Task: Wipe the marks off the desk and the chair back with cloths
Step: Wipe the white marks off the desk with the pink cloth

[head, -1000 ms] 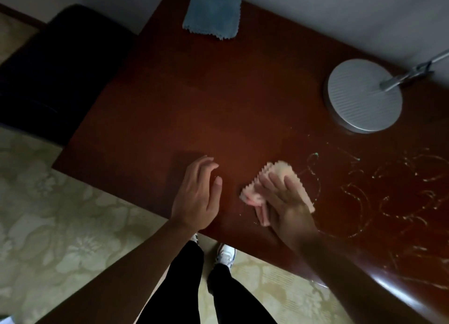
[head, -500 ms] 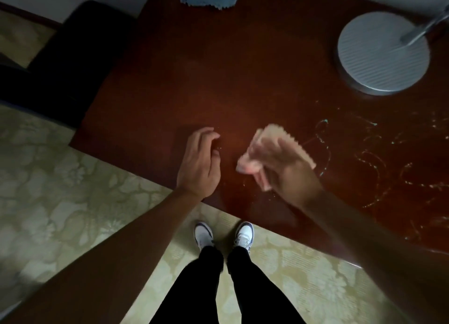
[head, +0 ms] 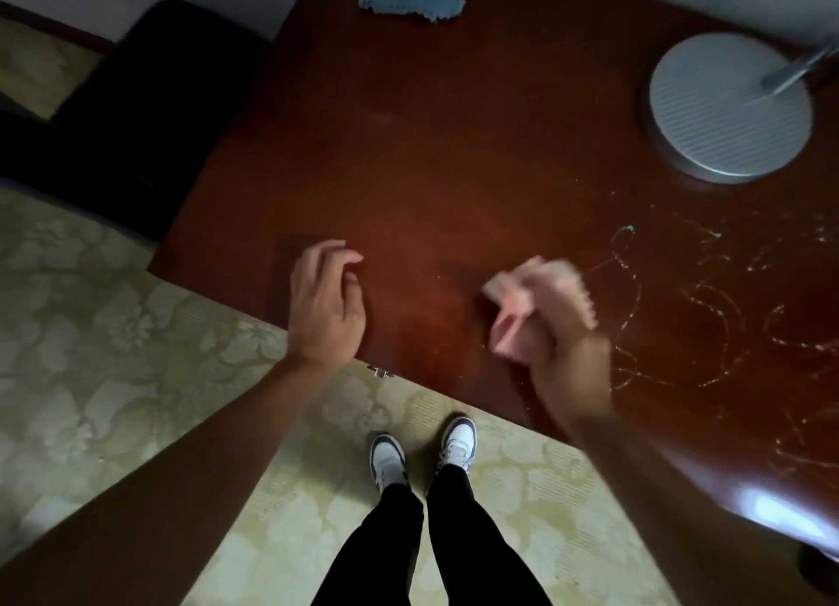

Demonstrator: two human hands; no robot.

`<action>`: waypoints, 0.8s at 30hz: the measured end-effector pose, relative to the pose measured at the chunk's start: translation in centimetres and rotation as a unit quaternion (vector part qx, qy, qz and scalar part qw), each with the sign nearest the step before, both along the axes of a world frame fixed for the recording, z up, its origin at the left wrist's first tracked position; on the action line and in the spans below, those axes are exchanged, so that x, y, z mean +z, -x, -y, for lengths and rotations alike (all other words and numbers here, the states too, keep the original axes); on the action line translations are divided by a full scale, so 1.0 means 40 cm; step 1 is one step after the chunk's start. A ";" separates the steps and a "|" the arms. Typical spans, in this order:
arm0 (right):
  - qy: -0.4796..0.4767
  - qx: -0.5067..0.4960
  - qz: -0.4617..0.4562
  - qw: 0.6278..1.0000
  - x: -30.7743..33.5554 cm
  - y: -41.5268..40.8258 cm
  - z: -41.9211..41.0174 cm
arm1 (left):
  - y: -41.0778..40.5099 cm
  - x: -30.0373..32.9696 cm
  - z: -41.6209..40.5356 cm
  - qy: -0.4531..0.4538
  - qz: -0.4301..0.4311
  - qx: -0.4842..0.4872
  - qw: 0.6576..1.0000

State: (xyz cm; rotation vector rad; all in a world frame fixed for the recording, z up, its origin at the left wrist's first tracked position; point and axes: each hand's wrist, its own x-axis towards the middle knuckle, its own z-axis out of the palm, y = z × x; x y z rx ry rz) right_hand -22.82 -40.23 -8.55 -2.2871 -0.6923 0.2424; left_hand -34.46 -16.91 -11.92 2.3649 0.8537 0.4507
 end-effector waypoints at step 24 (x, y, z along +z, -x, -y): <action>0.104 0.012 0.087 0.991 -0.092 0.010 -0.306 | 0.029 0.004 -0.052 0.113 0.053 -0.052 0.991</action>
